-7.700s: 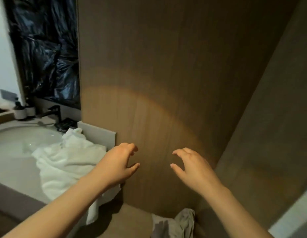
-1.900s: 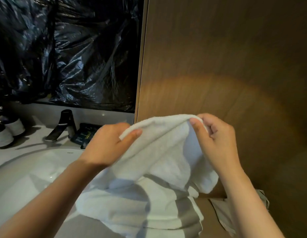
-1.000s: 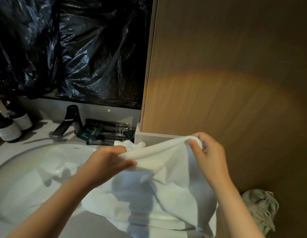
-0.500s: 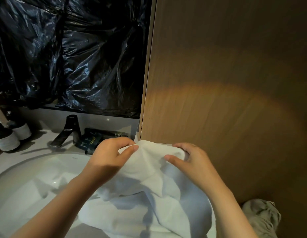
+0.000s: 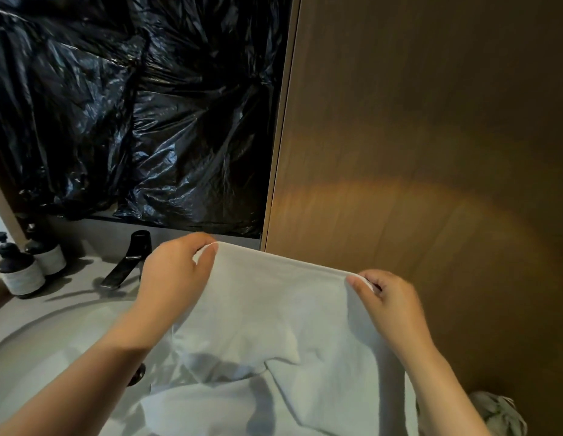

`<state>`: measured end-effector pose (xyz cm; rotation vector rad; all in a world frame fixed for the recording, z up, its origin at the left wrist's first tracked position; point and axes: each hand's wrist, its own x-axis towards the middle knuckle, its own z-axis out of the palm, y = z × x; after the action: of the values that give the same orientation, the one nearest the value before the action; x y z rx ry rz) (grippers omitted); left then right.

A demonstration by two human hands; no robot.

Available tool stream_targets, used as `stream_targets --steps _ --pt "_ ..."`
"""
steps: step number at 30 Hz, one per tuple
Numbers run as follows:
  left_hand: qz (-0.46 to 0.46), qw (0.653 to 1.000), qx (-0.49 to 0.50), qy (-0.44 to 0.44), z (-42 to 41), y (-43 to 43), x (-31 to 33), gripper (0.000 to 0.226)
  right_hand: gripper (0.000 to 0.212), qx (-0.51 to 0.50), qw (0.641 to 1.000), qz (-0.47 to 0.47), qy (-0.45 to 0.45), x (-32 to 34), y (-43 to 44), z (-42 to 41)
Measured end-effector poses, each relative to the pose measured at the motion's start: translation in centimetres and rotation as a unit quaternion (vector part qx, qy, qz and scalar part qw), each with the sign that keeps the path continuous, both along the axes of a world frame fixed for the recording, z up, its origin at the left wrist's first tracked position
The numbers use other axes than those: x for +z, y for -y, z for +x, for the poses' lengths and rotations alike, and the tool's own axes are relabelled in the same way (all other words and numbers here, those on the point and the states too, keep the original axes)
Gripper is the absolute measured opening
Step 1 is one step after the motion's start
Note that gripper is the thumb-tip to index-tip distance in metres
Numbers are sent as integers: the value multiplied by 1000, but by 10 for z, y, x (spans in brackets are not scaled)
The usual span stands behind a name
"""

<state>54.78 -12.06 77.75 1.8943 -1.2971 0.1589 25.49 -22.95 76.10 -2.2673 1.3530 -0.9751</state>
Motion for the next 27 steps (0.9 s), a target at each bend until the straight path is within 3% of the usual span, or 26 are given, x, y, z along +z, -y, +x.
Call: stream_targets --steps 4,12,14,18,24,27 --pt "12 999 -21 -25 -6 2 -7 15 17 -13 997 13 70 -3 -9 -3" --pt "-105 993 -15 -45 -3 15 38 14 8 -31 978 -107 174 51 -10 3" --pt "-71 997 -3 -42 -5 17 38 16 18 -32 989 -69 127 52 -6 5" --pt "87 996 33 0 -20 16 14 32 30 -19 999 -14 43 28 -8 9" --pt "-4 985 -154 -80 -55 7 -2 33 23 64 996 -6 66 10 -23 17" --pt "-2 970 -227 -91 -65 7 -3 40 22 99 992 -10 77 13 -27 18"
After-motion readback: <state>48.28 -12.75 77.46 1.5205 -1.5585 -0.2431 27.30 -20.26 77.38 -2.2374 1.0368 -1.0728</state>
